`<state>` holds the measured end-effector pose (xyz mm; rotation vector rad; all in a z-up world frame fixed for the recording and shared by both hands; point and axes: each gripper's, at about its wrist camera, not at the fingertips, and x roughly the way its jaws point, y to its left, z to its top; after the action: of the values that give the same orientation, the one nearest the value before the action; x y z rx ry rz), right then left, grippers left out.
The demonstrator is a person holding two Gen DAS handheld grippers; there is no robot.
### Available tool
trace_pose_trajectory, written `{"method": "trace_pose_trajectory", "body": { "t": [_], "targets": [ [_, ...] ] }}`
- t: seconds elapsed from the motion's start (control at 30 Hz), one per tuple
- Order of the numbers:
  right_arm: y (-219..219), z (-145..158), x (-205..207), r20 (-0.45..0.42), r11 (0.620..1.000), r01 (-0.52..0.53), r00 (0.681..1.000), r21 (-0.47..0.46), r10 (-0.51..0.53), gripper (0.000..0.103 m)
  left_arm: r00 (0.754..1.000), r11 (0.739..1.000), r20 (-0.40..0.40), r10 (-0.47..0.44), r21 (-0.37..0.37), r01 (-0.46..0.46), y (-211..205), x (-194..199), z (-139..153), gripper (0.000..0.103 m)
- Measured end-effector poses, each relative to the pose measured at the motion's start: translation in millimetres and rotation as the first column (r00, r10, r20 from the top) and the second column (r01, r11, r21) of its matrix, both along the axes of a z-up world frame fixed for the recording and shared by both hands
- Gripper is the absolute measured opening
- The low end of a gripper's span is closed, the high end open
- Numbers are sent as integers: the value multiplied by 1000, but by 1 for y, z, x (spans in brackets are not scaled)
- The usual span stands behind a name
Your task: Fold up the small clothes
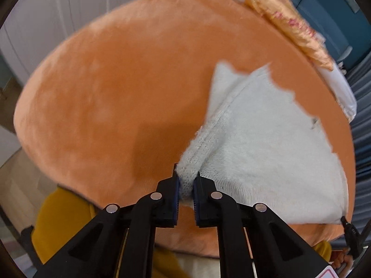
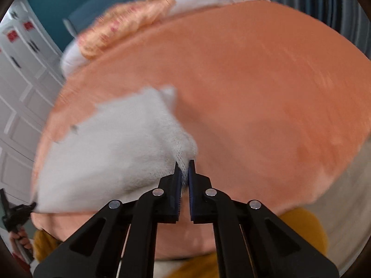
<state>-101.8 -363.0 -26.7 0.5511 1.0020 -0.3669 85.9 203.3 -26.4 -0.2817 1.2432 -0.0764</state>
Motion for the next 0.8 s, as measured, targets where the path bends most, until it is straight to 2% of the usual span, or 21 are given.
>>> {"method": "trace_pose_trajectory", "body": {
  "t": [0.07, 0.13, 0.23, 0.27, 0.3, 0.33, 0.37, 0.4, 0.5, 0.57, 0.7, 0.73, 0.77, 0.8],
  "targets": [
    [5, -24, 2, -75, 1000, -16, 997, 13, 17, 3, 1000, 1000, -23, 2, 22, -2, -2, -6, -15, 10],
    [10, -27, 9, -95, 999, -35, 995, -5, 35, 4, 1000, 999, 5, -2, 51, 2, -11, -9, -11, 13],
    [15, -2, 22, -31, 998, -58, 998, -16, 58, 11, 999, 999, 55, -4, 51, 1, -20, -7, 16, 21],
    [17, 10, 26, -3, 997, -60, 998, -51, 60, 13, 996, 999, 88, -12, 36, 9, -23, -7, 28, 24],
    [16, 21, 32, 23, 995, -63, 998, -78, 65, 21, 989, 1000, 146, -15, 21, 12, -25, -4, 45, 36],
    [16, 30, 40, 51, 993, -67, 996, -94, 72, 26, 981, 1000, 193, -11, 9, 9, -27, 0, 57, 55],
    [15, 39, 51, 89, 993, -70, 993, -97, 78, 40, 972, 1000, 235, -4, -4, 5, -31, 5, 68, 63],
    [10, 45, 63, 117, 993, -73, 990, -91, 84, 46, 962, 1000, 272, -9, -26, 16, -38, 16, 77, 70],
    [4, 48, 104, 162, 991, -99, 980, -85, 111, 49, 962, 996, 263, -71, -30, 81, -64, 63, 72, 76],
    [4, 40, 132, 153, 990, -110, 981, -90, 123, 53, 970, 995, 220, -101, -2, 103, -80, 97, 52, 77],
    [0, 2, 180, 55, 990, -119, 991, -71, 123, 53, 990, 993, 83, -116, 25, 115, -100, 142, 5, 76],
    [1, -6, 186, 41, 990, -128, 991, -56, 130, 53, 992, 994, 59, -112, 8, 111, -101, 147, -4, 72],
    [2, -10, 190, 34, 990, -136, 990, -41, 137, 36, 993, 994, 47, -109, -15, 110, -101, 149, -10, 65],
    [5, -13, 191, 35, 988, -152, 988, -20, 153, 6, 994, 994, 40, -99, -30, 101, -101, 151, -15, 39]
  ]
}}
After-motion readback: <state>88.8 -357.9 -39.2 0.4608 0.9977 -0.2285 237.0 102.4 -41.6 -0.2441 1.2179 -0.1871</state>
